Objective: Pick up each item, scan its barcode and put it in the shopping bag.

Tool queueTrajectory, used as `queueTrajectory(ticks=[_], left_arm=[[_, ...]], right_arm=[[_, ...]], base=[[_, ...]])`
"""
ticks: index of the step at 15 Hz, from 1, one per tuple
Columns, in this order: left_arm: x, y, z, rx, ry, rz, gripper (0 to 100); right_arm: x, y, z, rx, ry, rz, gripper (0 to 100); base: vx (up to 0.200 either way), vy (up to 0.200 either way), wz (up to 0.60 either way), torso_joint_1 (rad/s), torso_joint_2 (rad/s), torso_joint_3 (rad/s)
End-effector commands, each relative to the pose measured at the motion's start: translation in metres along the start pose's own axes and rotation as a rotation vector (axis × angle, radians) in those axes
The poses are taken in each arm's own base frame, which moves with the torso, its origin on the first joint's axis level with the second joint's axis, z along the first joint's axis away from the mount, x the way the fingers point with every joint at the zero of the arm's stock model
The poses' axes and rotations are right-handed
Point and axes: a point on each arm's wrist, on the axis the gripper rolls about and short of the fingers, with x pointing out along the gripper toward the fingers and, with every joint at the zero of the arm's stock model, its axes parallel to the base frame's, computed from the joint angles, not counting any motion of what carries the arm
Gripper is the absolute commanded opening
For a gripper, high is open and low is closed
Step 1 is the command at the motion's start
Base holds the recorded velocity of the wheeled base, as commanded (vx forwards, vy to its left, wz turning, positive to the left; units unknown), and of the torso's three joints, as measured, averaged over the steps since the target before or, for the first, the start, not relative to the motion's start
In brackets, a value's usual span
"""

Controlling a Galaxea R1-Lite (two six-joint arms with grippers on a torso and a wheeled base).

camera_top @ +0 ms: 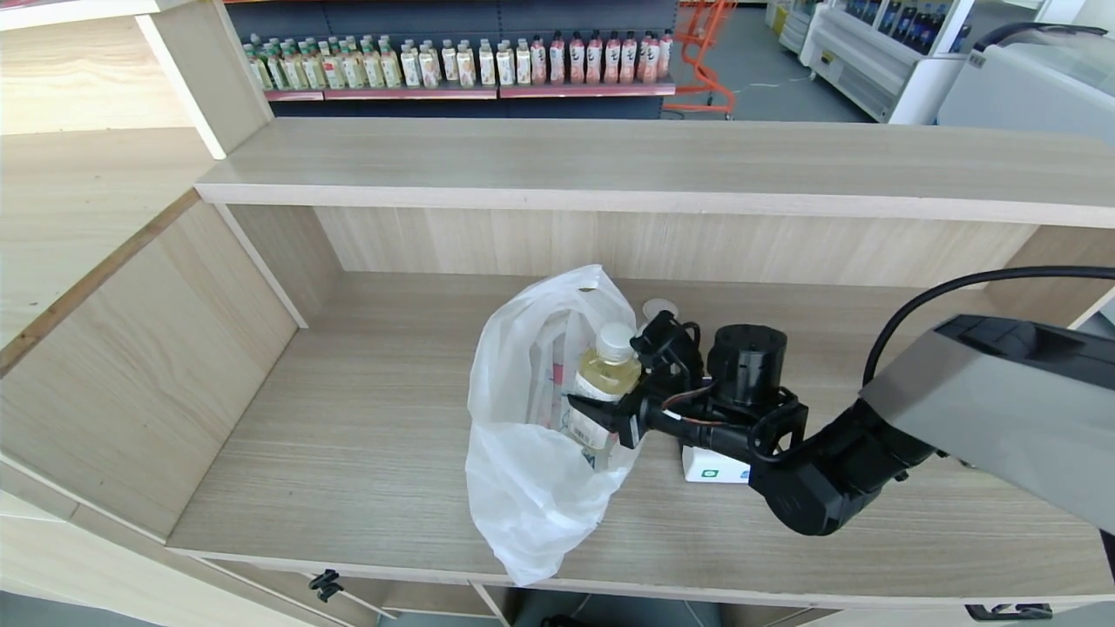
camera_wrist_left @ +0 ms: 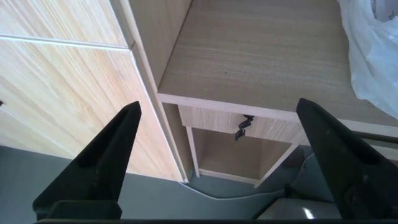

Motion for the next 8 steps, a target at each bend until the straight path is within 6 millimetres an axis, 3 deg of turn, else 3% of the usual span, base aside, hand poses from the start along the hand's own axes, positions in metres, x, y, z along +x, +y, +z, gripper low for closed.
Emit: queueTrajectory(ticks=[1,3,7,8], left_arm=[[0.000,0.000,0.000,0.000,0.000,0.000,100],[0.000,0.000,0.000,0.000,0.000,0.000,100],[0.000,0.000,0.000,0.000,0.000,0.001,100],[0.000,0.000,0.000,0.000,0.000,0.000,100]], right_arm=[[0.003,0.001,-0.011,0.011,0.025,0.003,100],[0.000,-0.001,-0.003,0.060,0.008,-0.001,100],[-0.023,-0.006,0.056,0.291,-0.115,-0.006,100],[-0.028,-0.008,0.062,0.299,-0.118,-0.011,100]], base=[[0.000,0.000,0.00,0.000,0.00,0.000],[0.000,0.000,0.00,0.000,0.00,0.000],[0.000,0.000,0.00,0.000,0.00,0.000],[0.000,0.000,0.00,0.000,0.00,0.000]])
